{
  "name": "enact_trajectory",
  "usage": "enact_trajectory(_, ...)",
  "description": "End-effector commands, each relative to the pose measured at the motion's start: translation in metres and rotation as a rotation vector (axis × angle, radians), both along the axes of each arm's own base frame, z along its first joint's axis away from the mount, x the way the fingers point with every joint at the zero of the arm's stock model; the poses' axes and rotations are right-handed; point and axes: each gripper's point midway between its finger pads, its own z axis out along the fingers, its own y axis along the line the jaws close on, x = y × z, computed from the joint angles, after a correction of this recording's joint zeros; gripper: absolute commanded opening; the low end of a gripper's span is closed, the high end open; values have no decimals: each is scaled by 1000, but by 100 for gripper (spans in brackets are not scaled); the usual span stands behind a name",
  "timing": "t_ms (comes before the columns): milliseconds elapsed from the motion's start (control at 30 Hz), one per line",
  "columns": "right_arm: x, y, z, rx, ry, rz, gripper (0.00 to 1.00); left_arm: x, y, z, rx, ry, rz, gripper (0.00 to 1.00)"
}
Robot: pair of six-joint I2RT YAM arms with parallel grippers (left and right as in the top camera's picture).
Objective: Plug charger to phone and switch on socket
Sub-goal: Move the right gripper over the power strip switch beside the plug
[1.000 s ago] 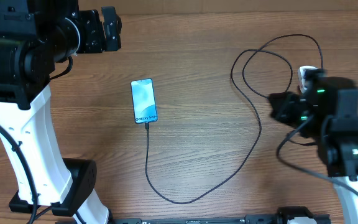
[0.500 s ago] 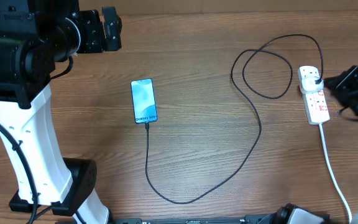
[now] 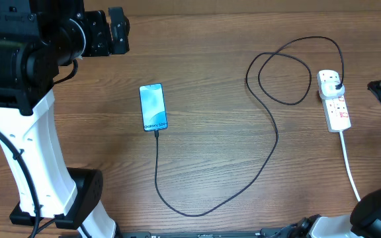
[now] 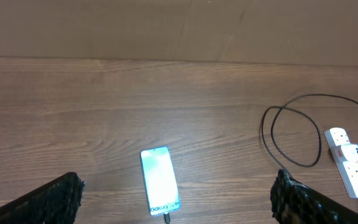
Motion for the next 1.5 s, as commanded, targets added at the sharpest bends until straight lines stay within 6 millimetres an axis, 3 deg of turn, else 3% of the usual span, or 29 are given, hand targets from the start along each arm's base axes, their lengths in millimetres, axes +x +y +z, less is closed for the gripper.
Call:
enact_trajectory(0, 1, 5, -24, 60, -17, 3, 4, -2, 1, 2, 1, -7, -7, 100)
enact_trajectory(400, 6, -6, -87, 68, -28, -89, 4, -2, 1, 2, 1, -7, -7, 100)
enact_trajectory(667, 21, -7, -130, 173, -14, -77, 4, -2, 1, 2, 1, -7, -7, 99)
enact_trajectory(767, 22, -13, -135, 200, -27, -95, 4, -2, 1, 2, 1, -7, -7, 100)
enact_trajectory(1067, 10, -39, -122, 314, -164, -112, 4, -2, 1, 2, 1, -7, -7, 100)
enact_trajectory(1467, 21, -32, -160, 408, -192, -54, 4, -2, 1, 2, 1, -7, -7, 100)
